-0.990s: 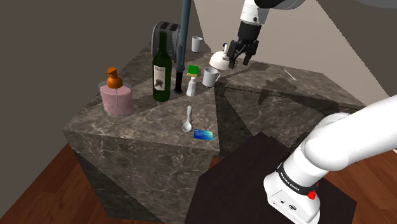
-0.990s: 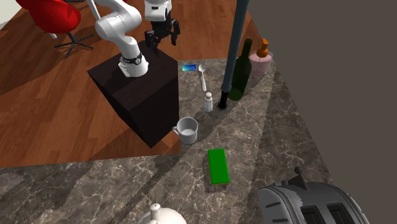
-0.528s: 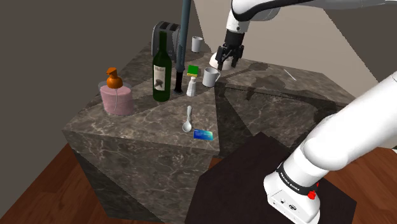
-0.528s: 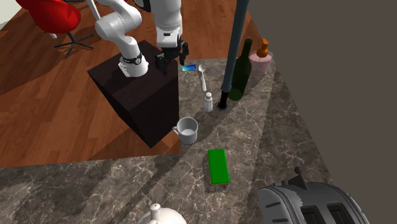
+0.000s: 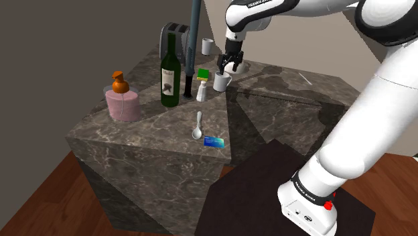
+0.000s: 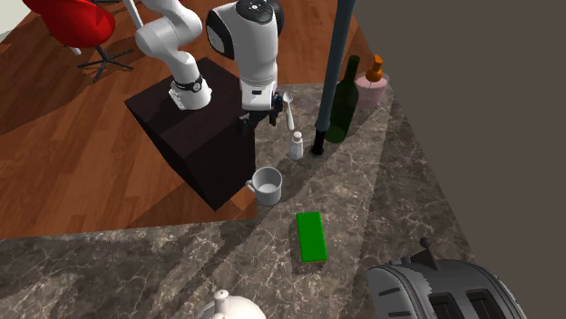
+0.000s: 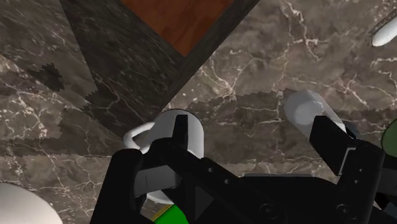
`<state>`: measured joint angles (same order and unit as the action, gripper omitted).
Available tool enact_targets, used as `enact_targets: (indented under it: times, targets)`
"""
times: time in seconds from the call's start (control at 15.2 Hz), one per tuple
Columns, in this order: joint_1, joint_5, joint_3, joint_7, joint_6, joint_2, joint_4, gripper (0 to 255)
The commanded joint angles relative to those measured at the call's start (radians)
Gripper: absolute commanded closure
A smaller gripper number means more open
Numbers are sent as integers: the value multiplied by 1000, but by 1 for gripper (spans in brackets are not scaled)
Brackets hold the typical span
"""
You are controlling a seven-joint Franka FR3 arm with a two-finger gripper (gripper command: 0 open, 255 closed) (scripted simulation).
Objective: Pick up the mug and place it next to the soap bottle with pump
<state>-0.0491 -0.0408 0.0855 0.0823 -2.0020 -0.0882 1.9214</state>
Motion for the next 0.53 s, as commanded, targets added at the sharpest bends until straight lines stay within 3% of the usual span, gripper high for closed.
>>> enact_targets:
  times: [0.0, 0.46]
  targets:
    - [-5, 2, 4, 12, -17, -72, -57, 0]
    - [-33, 16, 11, 54, -19, -348, -339, 0]
